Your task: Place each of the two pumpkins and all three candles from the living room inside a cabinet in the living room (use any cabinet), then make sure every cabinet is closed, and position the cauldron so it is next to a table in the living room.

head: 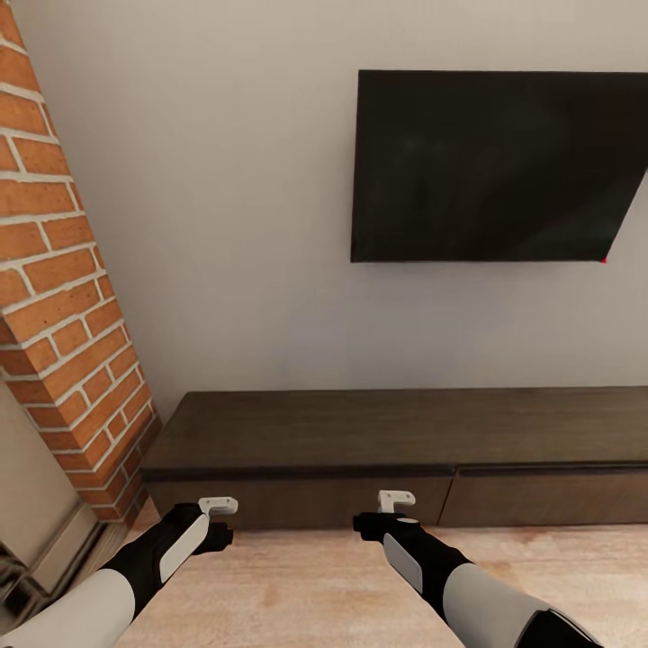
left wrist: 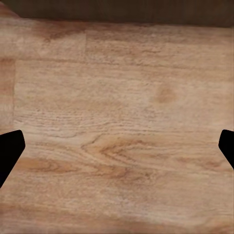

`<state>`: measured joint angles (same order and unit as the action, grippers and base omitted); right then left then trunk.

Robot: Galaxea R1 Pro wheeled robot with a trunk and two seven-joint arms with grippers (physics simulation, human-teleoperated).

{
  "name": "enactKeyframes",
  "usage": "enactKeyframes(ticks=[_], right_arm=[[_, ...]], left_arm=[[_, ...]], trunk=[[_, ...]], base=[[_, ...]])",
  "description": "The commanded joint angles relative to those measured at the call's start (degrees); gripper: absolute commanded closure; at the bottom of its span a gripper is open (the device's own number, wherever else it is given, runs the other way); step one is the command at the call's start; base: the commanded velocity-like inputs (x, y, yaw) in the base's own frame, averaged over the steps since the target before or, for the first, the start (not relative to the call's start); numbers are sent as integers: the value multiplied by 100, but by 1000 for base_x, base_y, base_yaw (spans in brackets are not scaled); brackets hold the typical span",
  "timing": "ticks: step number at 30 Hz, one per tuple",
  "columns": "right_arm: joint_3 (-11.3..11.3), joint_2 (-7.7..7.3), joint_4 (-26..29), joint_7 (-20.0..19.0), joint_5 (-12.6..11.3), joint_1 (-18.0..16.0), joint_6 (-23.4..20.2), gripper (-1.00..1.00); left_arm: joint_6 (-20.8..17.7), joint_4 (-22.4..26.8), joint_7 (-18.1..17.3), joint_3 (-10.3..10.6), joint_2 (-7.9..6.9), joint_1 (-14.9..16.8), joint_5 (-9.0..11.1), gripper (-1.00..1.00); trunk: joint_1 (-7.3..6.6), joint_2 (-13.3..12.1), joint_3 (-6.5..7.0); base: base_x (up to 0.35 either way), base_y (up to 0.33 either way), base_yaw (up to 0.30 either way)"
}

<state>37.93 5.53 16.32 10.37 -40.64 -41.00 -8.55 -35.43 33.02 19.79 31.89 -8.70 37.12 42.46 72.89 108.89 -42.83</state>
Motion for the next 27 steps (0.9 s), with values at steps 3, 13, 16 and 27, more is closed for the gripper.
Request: enactKeyframes(ticks=[3, 13, 16, 27], right_arm=[[48, 4, 12, 44, -40, -4, -24, -100], [48, 0, 12, 44, -40, -4, -24, -100], [48, 5, 12, 44, -40, -4, -24, -100], [48, 7, 12, 45, -40, -4, -24, -100]], left_arm=[[-8, 4, 52, 45, -1, 5, 61, -100], [-1, 3, 52, 54, 1, 5, 61, -100], [-1, 3, 52, 54, 0, 5, 61, -100], [1, 2, 52, 62, 0, 5, 61, -100]], trunk=[[-67, -119, 49], [-287, -520, 228], [-353, -640, 282], [-594, -1081, 479]], base=[[0, 0, 0], [0, 0, 0], [0, 0, 0], [0, 0, 0]])
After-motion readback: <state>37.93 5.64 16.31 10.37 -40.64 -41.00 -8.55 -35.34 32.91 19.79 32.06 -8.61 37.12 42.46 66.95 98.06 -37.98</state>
